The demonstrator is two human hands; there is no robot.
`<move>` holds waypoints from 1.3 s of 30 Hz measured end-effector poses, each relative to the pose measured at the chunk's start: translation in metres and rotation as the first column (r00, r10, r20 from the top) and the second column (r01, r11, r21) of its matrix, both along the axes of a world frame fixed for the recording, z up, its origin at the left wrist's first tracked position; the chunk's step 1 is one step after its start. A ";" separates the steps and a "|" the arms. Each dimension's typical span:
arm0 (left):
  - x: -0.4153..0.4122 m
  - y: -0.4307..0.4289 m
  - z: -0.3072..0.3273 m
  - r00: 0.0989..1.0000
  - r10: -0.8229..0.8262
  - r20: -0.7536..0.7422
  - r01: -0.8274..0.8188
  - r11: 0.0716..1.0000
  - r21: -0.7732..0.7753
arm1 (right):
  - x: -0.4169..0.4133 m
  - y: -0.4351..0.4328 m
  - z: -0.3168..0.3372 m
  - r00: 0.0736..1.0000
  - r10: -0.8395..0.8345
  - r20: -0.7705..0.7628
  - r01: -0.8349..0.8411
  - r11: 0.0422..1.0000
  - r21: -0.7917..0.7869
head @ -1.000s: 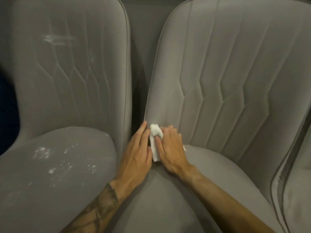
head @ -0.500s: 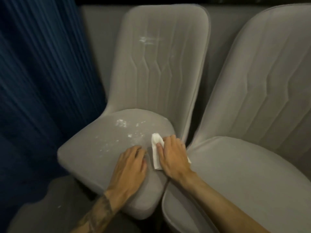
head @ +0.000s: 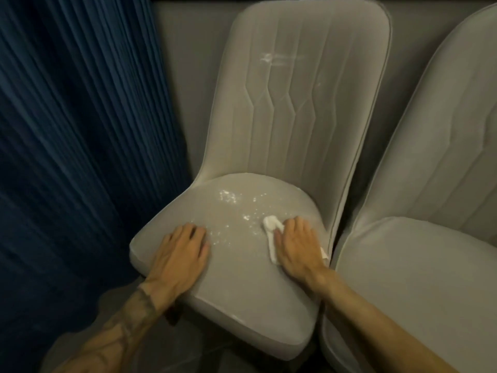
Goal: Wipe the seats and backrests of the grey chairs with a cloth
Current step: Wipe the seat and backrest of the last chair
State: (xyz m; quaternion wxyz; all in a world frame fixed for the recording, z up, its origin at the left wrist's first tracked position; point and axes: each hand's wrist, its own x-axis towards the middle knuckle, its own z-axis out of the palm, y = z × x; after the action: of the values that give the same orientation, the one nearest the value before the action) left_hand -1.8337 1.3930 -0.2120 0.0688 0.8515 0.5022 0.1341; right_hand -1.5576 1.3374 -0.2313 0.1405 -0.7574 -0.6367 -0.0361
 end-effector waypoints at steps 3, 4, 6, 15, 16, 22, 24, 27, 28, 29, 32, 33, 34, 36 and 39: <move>0.003 0.045 0.005 1.000 -0.028 -0.003 0.028 1.000 -0.007 | 0.014 0.016 0.000 0.999 0.034 -0.020 -0.034 0.999 -0.002; 0.005 0.060 0.006 0.999 -0.046 -0.014 0.046 0.999 -0.007 | 0.024 0.026 0.004 0.999 -0.025 -0.022 0.025 1.000 -0.016; 0.005 0.087 0.006 0.996 -0.087 -0.021 0.087 0.996 -0.017 | 0.041 0.047 0.011 0.985 -0.171 0.004 0.171 0.984 -0.053; 0.013 0.167 0.005 0.953 -0.294 -0.073 0.300 0.951 0.076 | 0.018 0.064 0.011 0.990 -0.139 -0.021 0.138 0.989 -0.059; 0.013 0.175 0.006 0.946 -0.320 -0.052 0.323 0.944 0.063 | 0.029 0.072 0.013 0.974 -0.226 -0.001 0.225 0.971 -0.081; 0.013 0.210 0.006 0.911 -0.410 -0.032 0.410 0.912 -0.009 | -0.017 0.109 0.008 0.954 -0.298 -0.035 0.296 0.954 -0.051; 0.013 0.220 0.003 0.889 -0.457 -0.023 0.457 0.889 0.011 | -0.024 0.102 0.003 0.979 -0.201 -0.009 0.201 0.979 -0.020; 0.013 0.233 -0.003 0.866 -0.499 0.037 0.500 0.866 -0.012 | 0.010 0.100 0.007 0.922 -0.386 0.041 0.387 0.922 -0.016; 0.014 0.236 -0.005 0.858 -0.510 0.065 0.511 0.859 -0.014 | 0.020 0.101 0.009 0.865 -0.500 0.049 0.502 0.865 -0.033; 0.014 0.239 -0.007 0.849 -0.520 0.093 0.523 0.852 -0.008 | 0.024 0.105 0.009 0.807 -0.588 0.058 0.591 0.805 -0.048; 0.016 0.244 -0.009 0.826 -0.545 0.140 0.550 0.835 0.006 | -0.012 0.129 0.008 0.816 -0.577 0.026 0.577 0.815 -0.048; 0.018 0.246 -0.010 0.820 -0.552 0.150 0.557 0.830 0.014 | -0.031 0.138 0.005 0.862 -0.506 -0.011 0.505 0.862 -0.038; 0.018 0.248 -0.011 0.816 -0.557 0.155 0.561 0.828 0.022 | -0.050 0.143 0.002 0.902 -0.430 -0.038 0.430 0.903 -0.025; 0.021 0.249 -0.012 0.813 -0.556 0.173 0.556 0.829 0.050 | -0.062 0.139 0.000 0.941 -0.337 -0.033 0.337 0.942 -0.011; 0.023 0.247 -0.016 0.813 -0.534 0.233 0.531 0.844 0.079 | -0.028 0.117 0.010 0.885 -0.465 0.004 0.464 0.885 -0.042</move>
State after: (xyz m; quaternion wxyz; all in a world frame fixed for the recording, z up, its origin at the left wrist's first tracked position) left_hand -1.8107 1.6404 -0.2277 0.1606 0.9350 0.2308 0.2164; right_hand -1.5855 1.4540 -0.2217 0.1139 -0.8906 -0.4371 -0.0530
